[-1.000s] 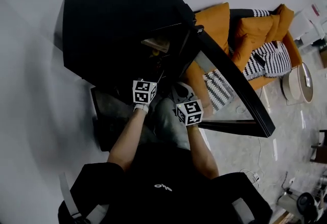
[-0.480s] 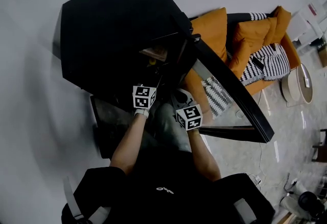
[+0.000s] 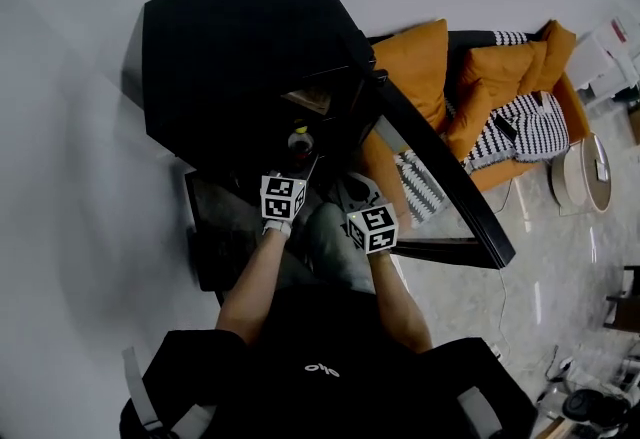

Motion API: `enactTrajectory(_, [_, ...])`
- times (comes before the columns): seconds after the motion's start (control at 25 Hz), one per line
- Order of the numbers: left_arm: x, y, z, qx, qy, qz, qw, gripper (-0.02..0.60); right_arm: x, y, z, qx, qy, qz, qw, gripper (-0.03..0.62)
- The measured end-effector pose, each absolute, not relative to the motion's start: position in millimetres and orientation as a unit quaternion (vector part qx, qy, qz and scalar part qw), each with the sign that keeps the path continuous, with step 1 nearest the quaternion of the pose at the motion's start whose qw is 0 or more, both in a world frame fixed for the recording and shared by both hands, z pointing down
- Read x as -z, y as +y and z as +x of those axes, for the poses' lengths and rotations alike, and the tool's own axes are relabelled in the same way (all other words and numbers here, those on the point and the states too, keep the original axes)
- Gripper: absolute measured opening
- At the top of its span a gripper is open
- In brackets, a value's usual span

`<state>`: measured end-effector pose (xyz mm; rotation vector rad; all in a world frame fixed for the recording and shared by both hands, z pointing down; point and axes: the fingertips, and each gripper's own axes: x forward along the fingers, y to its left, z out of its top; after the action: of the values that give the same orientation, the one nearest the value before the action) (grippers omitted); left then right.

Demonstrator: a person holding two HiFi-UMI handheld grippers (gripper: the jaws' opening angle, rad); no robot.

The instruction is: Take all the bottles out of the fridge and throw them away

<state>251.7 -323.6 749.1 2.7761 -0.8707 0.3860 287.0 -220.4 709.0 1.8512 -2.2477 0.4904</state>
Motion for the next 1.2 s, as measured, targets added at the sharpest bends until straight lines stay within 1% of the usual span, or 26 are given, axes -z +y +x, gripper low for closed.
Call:
enactTrajectory(0.2, [-718.9, -275.7, 220.4, -0.163, -0.301, 0.930, 0.133, 0.284, -654.6, -191.6, 268.8, -0.182, -0.764, 0.610, 0.102, 0.009])
enactTrajectory(0.6, [-627.4, -193.3, 186.2, -0.175, -0.290, 0.928, 0.156, 0.274, -546.0, -123.7, 241.8, -0.195, -0.761, 0.610, 0.105, 0.009])
enactTrajectory(0.72, [-600.6, -174.3, 177.2, -0.169, -0.288, 0.931, 0.151, 0.273, -528.0, -104.8, 237.8, -0.196, -0.757, 0.615, 0.102, 0.009])
enactTrajectory(0.88, [-554.8, -159.8, 165.3, -0.134, -0.301, 0.934, 0.134, 0.273, -508.1, -90.4, 237.4, -0.187, -0.759, 0.616, 0.095, 0.009])
enactTrajectory(1.2, [-491.5, -148.3, 127.0, -0.092, -0.375, 0.917, 0.104, 0.273, -473.0, -94.5, 224.3, -0.158, -0.803, 0.567, 0.092, 0.009])
